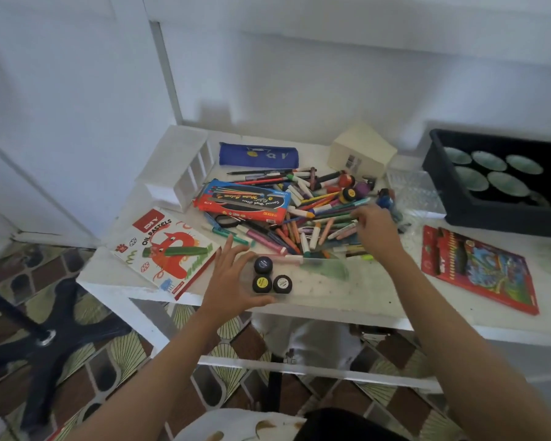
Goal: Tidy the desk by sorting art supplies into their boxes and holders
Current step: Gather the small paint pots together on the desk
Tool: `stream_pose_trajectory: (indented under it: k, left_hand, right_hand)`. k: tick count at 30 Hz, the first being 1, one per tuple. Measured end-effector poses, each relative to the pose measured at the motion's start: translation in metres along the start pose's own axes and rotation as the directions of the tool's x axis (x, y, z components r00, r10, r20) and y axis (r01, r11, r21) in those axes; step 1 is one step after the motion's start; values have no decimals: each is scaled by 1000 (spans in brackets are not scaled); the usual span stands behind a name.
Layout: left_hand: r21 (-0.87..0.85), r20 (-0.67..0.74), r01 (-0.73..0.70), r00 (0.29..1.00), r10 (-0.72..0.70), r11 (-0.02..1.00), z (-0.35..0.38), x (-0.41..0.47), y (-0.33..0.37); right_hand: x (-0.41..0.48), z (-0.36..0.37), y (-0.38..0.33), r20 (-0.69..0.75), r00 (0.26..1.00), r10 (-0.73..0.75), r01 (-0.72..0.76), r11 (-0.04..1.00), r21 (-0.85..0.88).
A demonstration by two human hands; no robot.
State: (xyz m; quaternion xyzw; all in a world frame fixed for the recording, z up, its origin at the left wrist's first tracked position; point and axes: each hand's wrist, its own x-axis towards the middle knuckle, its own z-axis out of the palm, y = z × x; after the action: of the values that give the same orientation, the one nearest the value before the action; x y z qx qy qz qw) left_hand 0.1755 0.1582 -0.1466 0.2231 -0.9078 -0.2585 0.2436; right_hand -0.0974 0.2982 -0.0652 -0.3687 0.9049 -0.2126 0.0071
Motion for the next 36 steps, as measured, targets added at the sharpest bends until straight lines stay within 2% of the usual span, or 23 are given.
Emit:
stream_pose_trajectory:
  k: [2,4,6,11,13,15,17,19,21,25,29,36]
  left_hand:
    - [-43,-17,11,1000,-11,999,1,-1,-2]
    - [-53,-16,12,1000,-13,999,0,0,0]
    - [-64,-2,28,1000,-28,998,-1,0,3]
    - [-84,-8,52,999,-53,995,-1,-2,1]
    - [-74,-8,49,999,-50,996,0,-1,1]
    - [-57,-21,38,999,-39,998,0,-1,2]
    - [-48,-32,29,999,-31,998,0,-1,2]
    - [-41,-36,21,999,-22,999,0,-1,1]
    - [-33,-33,20,999,-21,999,1,-1,0]
    - [-20,-25,21,999,-21,1000,0,-1,1]
    - [-13,-25,27,999,-27,1000,1,0,0]
    - [-13,-19,37,999,-37,999,1,-1,-2]
  right_hand:
    - [17,-6,17,98,995,-5,28,972,-235]
    - [25,-11,24,217,976,16,66,928,-368]
    - [28,-12,26,257,966,8,99,911,-400]
    - [30,-9,35,232,966,-112,212,857,-469]
    - [30,-10,39,158,970,-185,232,895,-380]
    - [25,-13,38,18,983,-185,186,974,-127]
    - [13,-17,29,-102,987,-121,135,980,144]
    - [-2,-19,14,-108,993,-55,92,922,376]
    - [-18,-18,-3,0,1000,-13,11,841,541]
    - [-45,-7,-39,185,982,-49,-58,847,529]
    - [-66,8,-69,310,948,-74,-109,840,532]
    - [-81,30,-91,276,959,-59,-83,876,475]
